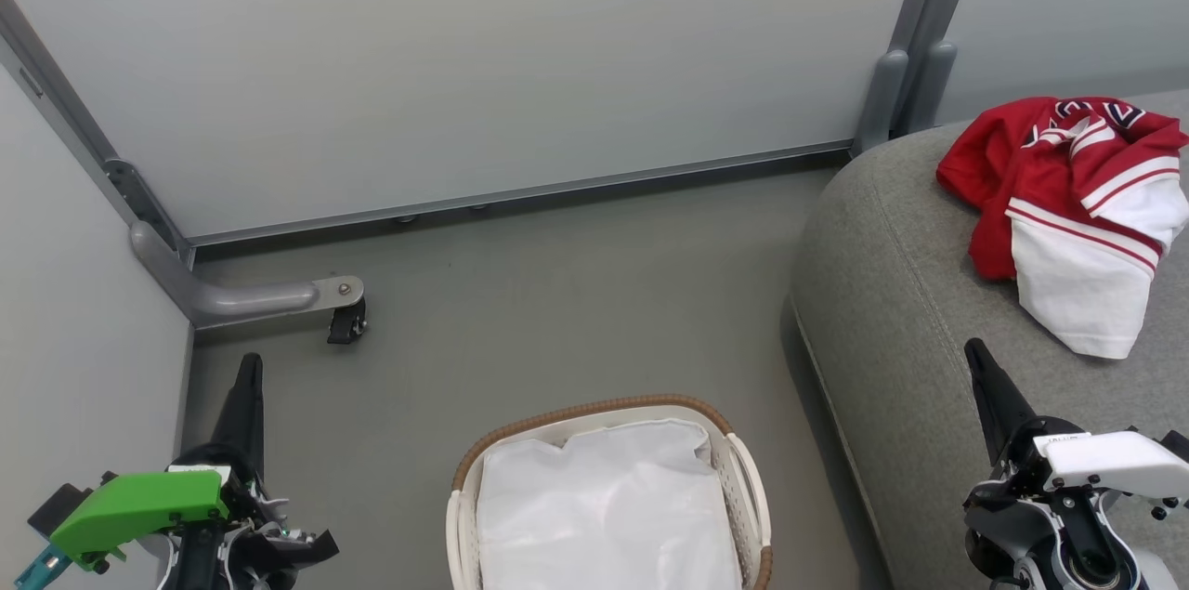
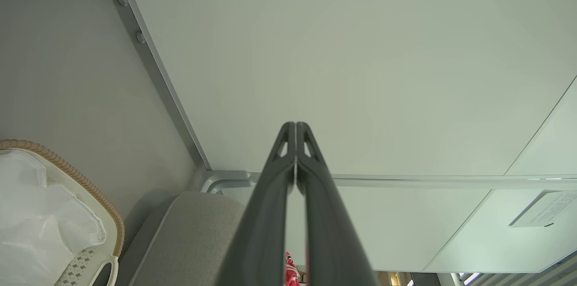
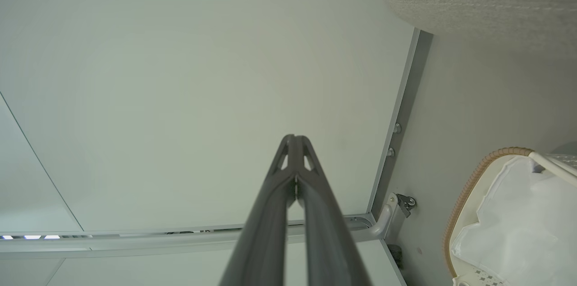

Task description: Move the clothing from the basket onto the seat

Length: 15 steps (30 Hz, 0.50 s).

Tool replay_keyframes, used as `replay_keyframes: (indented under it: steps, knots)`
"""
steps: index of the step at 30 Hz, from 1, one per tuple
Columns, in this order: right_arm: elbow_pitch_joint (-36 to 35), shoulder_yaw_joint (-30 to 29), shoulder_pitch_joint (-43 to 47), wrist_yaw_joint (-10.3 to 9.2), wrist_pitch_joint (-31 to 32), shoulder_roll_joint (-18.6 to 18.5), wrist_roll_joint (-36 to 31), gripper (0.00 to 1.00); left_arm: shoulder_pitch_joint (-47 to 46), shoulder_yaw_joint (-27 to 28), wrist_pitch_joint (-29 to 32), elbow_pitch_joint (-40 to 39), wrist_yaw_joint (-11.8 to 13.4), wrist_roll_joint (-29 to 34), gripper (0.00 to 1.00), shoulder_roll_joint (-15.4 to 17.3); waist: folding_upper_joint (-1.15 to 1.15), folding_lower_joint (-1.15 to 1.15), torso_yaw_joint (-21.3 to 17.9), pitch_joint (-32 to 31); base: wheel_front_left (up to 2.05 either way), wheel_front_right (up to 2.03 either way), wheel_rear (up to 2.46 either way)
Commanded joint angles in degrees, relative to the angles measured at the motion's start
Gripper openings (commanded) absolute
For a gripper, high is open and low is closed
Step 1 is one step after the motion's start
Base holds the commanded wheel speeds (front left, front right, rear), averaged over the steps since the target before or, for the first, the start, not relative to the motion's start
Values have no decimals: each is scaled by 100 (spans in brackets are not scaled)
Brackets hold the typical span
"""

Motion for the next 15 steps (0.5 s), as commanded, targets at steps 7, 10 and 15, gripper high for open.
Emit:
replay_keyframes:
  steps: [7, 10, 15]
  knots:
    - [-19, -12, -48, 1, 8, -34, 18, 0, -56, 26, 2, -7, -30, 18, 0, 9, 0, 0, 0, 0, 0, 0, 0]
    - [-19, -12, -48, 0, 8, -34, 18, 0, -56, 27, 4, -7, -30, 20, 0, 8, 0, 0, 0, 0, 0, 0, 0]
    - [-19, -12, -48, 0, 8, -34, 18, 0, -57, 30, 7, -7, -30, 24, 0, 6, 0, 0, 0, 0, 0, 0, 0]
